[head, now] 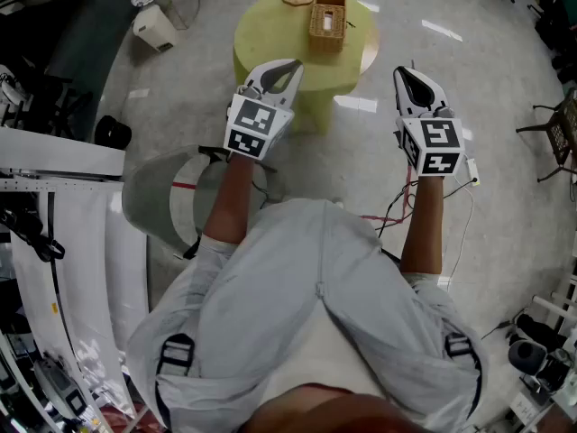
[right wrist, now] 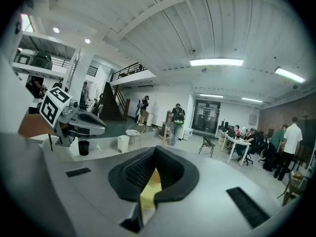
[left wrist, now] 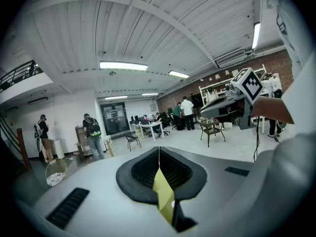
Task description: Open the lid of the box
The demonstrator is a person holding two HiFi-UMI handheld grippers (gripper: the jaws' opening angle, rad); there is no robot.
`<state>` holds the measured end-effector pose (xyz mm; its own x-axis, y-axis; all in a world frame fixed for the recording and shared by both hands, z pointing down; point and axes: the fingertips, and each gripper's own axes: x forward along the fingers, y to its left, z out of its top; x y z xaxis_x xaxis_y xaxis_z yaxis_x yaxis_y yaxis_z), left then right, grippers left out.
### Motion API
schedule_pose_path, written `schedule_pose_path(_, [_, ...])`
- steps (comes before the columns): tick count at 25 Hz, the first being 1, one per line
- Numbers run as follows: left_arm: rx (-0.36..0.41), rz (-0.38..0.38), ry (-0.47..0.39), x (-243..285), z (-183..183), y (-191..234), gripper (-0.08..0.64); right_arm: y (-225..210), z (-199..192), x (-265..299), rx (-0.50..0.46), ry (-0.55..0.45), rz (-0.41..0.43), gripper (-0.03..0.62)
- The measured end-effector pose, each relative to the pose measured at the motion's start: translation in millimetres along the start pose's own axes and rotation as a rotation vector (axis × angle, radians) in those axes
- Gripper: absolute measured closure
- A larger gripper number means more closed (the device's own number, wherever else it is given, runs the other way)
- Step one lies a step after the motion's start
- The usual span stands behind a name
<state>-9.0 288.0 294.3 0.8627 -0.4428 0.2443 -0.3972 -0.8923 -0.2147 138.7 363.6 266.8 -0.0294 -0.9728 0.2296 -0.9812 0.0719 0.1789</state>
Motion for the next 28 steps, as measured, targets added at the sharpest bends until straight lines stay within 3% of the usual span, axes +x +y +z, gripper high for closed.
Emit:
schedule_pose_path(7, [-0.016, 0.009, 0.027, 19, -4, -25, 0.529, -29, -23, -10, 0.021, 0.002, 0.014, 0.569])
schedule_pose_path(17, [-0.126, 0.031, 0.042, 42, -10, -49, 0.529, -60, -46, -12, 0.087, -0.027, 0.08, 0.569])
schedule_pose_path(28, [-0.118, 0.058, 0.073, 90, -28, -9, 0.529, -80, -58, 46, 0.091, 0.019, 0.105, 0.569])
